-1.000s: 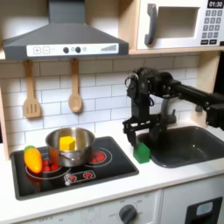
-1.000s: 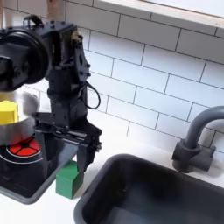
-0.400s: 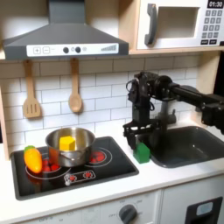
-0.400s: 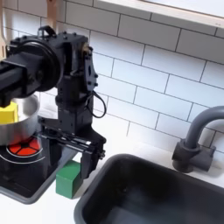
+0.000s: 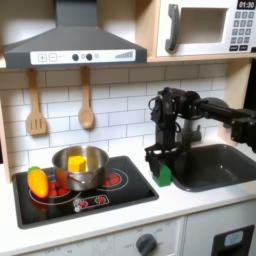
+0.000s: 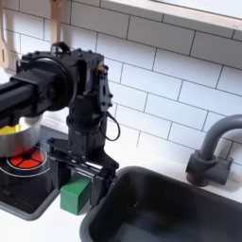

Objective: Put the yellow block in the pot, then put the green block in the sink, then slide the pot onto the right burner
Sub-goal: 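Put the green block in the sink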

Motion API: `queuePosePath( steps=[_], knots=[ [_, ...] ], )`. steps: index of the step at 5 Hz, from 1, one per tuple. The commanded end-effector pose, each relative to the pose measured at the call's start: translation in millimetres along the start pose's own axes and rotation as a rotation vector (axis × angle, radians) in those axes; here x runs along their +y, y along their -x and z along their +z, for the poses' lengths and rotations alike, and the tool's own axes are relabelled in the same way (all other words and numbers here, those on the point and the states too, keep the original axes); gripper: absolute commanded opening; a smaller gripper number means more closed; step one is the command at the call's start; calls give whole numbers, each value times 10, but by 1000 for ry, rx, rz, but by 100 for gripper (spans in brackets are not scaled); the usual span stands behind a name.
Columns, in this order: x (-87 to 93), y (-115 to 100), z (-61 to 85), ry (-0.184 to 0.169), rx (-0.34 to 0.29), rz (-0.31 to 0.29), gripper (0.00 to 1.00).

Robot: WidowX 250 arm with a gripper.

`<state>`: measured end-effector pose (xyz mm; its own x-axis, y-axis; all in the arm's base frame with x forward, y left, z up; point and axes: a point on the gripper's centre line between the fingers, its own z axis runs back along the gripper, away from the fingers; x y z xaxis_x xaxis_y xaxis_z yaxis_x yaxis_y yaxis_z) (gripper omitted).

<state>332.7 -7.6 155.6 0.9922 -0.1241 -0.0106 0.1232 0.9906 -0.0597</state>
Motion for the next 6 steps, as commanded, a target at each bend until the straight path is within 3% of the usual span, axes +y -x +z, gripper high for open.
queuePosePath(
  steps=[1, 3, 4, 5, 6],
  knots=[
    [38, 21, -117, -17, 25, -5, 100],
    [67, 42, -240, -38, 14, -13, 100],
    [53, 13, -231, -40, -11, -23, 100],
    [46, 7, -207, -33, -30, -14, 0],
    [16, 2, -205, -35, -26, -30, 0]
  ],
)
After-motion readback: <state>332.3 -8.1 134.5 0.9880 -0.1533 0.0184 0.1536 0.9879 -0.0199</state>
